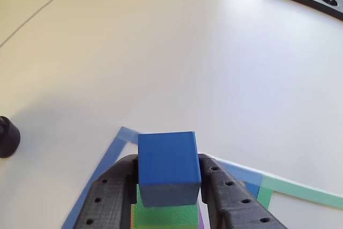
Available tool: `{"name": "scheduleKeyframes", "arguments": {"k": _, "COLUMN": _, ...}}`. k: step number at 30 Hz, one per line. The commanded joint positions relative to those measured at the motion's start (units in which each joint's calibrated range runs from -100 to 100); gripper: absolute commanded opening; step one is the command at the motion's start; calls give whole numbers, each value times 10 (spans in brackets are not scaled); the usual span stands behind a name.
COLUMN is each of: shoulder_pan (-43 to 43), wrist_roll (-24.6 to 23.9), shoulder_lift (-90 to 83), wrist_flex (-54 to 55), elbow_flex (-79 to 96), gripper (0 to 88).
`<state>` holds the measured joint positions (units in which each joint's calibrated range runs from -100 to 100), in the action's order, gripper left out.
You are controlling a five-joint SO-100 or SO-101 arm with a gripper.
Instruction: Tower of hanoi
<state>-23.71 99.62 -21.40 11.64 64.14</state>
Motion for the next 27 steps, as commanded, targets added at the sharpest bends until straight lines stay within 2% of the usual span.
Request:
{"name": "scheduleKeyframes", "arguments": {"k": 1, "shoulder_pan": 12, "wrist_roll": 4, "shoulder_lift": -2, "wrist_flex": 26, "elbow_flex": 2, "gripper": 0}}
{"name": "scheduleKeyframes", "arguments": {"k": 17, "shoulder_pan": 17, "wrist_roll": 4, "shoulder_lift": 42, "wrist_flex": 75, "elbow_flex": 12, "gripper": 7}}
{"name": "scheduleKeyframes", "arguments": {"k": 22, "shoulder_pan": 18, "wrist_roll": 4, "shoulder_lift": 42, "wrist_flex": 80, "elbow_flex": 22, "gripper": 35}}
{"name": "scheduleKeyframes", "arguments": {"k": 27, "shoulder_pan": 19, "wrist_roll": 4, "shoulder_lift": 42, "wrist_flex": 86, "elbow_flex": 29, "gripper": 132}}
